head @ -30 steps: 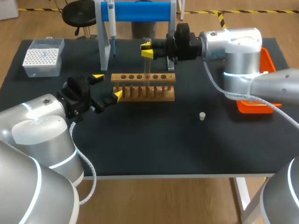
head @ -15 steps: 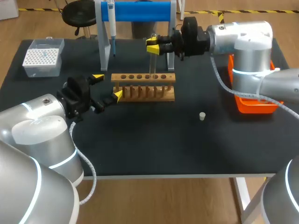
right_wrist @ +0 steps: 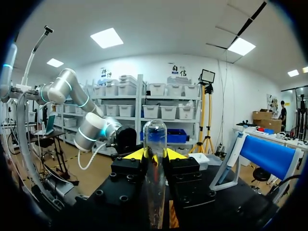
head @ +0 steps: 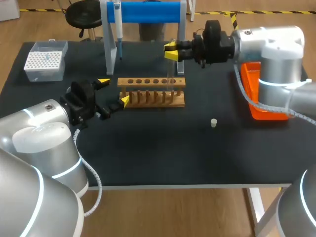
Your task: Invert the test tube, pick up the pipette, mount the tip to pipette, aspirate from beaker and dispense into the tube, eject the tip, return the pipette, and cap with the stopper.
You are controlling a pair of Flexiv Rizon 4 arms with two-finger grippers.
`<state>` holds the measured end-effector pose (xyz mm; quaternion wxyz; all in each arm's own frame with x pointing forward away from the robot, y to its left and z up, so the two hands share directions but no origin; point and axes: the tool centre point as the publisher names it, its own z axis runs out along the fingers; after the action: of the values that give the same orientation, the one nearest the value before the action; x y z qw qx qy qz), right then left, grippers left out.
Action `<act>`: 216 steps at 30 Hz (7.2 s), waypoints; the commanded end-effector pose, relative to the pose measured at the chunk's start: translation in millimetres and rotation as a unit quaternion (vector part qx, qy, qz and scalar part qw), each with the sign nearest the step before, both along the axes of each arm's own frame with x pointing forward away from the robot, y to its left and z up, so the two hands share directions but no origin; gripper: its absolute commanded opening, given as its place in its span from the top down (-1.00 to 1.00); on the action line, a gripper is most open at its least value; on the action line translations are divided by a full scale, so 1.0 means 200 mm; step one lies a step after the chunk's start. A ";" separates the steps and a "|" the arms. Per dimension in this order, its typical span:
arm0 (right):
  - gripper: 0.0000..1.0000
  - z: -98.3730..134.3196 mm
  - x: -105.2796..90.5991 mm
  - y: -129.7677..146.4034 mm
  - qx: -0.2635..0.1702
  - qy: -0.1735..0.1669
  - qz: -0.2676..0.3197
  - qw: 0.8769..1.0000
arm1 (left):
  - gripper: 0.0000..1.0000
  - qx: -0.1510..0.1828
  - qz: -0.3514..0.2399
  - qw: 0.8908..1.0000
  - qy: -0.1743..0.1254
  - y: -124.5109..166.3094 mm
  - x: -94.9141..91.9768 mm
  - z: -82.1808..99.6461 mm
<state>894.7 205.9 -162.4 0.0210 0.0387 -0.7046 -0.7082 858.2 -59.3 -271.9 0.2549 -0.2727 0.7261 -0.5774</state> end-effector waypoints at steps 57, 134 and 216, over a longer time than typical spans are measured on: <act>1.00 -0.23 0.09 -0.02 -0.074 0.618 0.008 0.783 | -1.00 -0.002 0.001 1.000 -0.003 0.00 -0.01 -0.01; 1.00 -0.27 0.07 -0.03 -0.056 0.718 -0.010 0.694 | -1.00 -0.035 0.008 0.995 -0.096 0.00 0.00 0.01; 1.00 -0.27 0.07 -0.03 -0.056 0.718 -0.010 0.694 | -1.00 0.211 -0.324 0.634 -0.669 -0.74 -0.23 0.28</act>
<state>909.0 199.1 -217.1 0.5170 -0.4883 -0.5138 -0.4799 804.1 -201.1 -212.6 0.5225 0.4976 0.5062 -0.4724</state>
